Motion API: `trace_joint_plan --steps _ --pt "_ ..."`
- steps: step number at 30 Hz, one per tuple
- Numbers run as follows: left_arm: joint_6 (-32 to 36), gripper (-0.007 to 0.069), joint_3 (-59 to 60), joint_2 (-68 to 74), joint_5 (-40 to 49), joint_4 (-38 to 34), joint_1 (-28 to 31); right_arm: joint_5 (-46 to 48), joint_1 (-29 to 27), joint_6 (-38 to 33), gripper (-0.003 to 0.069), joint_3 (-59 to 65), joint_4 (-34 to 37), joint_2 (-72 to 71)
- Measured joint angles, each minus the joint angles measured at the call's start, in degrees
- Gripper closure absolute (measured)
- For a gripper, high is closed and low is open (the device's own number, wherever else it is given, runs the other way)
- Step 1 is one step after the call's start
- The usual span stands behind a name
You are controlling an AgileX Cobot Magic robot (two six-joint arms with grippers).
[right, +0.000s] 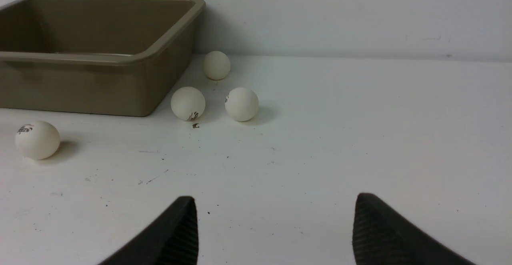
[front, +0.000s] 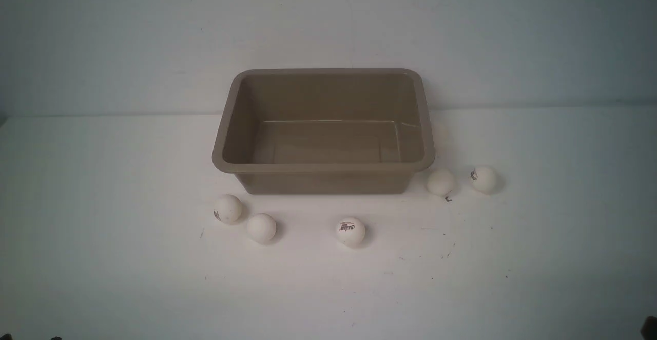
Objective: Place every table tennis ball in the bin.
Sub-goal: Use the left arm to clamp the table tennis ball closest to it
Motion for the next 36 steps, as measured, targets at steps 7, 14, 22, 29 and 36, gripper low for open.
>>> trace_joint_plan --steps 7,14,22,29,36 --pt "0.0 0.0283 0.0 0.0 0.0 0.0 0.0 0.0 0.0 0.0 0.0186 0.0 0.0 0.0" --pt "0.0 0.0283 0.0 0.0 0.0 0.0 0.0 0.0 0.0 0.0 0.0186 0.0 0.0 0.0" --pt "0.0 0.0283 0.0 0.0 0.0 0.0 0.0 0.0 0.0 0.0 0.0186 0.0 0.0 0.0" --pt "0.0 0.0283 0.0 0.0 0.0 0.0 0.0 0.0 0.0 0.0 0.0186 0.0 0.0 0.0" --pt "0.0 0.0283 0.0 0.0 0.0 0.0 0.0 -0.7 0.0 0.0 0.0186 0.0 0.2 0.0"
